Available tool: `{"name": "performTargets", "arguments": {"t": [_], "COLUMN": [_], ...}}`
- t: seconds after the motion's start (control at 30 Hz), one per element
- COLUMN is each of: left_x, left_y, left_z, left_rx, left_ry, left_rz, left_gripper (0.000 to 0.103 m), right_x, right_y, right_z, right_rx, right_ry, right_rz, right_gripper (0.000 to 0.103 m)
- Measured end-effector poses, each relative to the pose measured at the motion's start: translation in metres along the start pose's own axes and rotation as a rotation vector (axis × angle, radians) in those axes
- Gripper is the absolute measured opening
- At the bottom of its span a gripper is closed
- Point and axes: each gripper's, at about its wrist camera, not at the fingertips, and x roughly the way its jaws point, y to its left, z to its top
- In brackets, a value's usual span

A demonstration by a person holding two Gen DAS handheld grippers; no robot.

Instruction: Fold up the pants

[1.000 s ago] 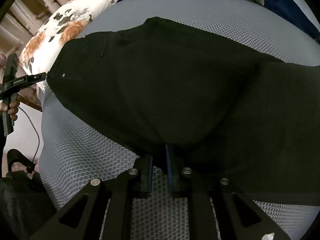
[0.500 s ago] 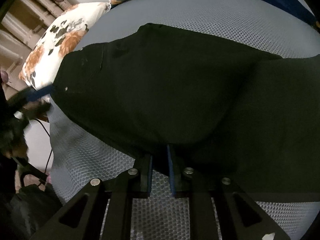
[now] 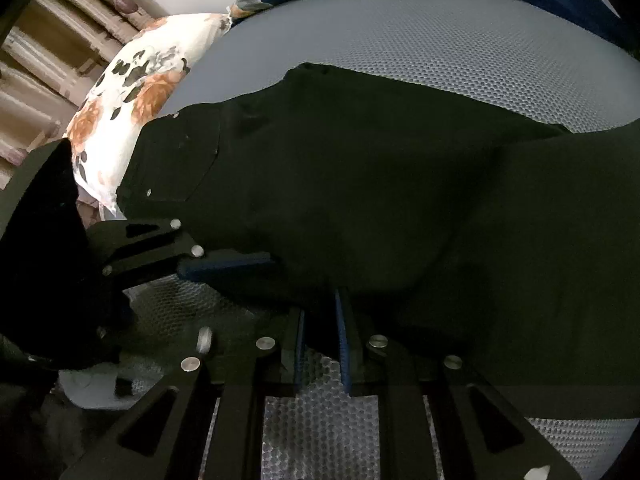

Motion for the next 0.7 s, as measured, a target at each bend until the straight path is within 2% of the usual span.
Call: {"name": "performTargets", "arguments": {"t": [0.07,0.13,0.27,0.47,0.53,0.7], "left_x": [0.004,0.003,0.0,-0.007,-0.008,-0.009], "left_y": [0.007,0.011,0.013,0.021,0.023,0.025], "left_z": [0.002,0.003,0.004,0.004,0.005,0.006], "left_rx": [-0.043,-0.072,-0.094,-0.155,-0.171,-0.191], "left_ry": [0.007,-0.002,-0.01,-0.024,-0.021,-0.015], "left_rz": [-0.017,-0.025,-0.033,-0.063,-0.07,-0.077], "left_gripper": [0.006,0.005,0.005,0.005,0.005,0.005], "right_x": [-0.007,-0.019,-0.052,-0.091,-0.101,-0.111], "right_y": [-0.006,-0.017,-0.068,-0.2,-0.239,-0.288], "right_z": [0.0,-0.005,-0.014,-0.02,-0.025,-0.017], "right_rx": [0.033,0.066,0.204,0.577,0.682,0.782], "right_ry": [-0.023,-0.06,-0.179,-0.355,-0.414,-0.481], "right_rz": [0.002,0.04,0.074,0.001,0.014,0.007], "right_gripper": [0.035,0.038,0.04,0.042,0.042,0.041]}}
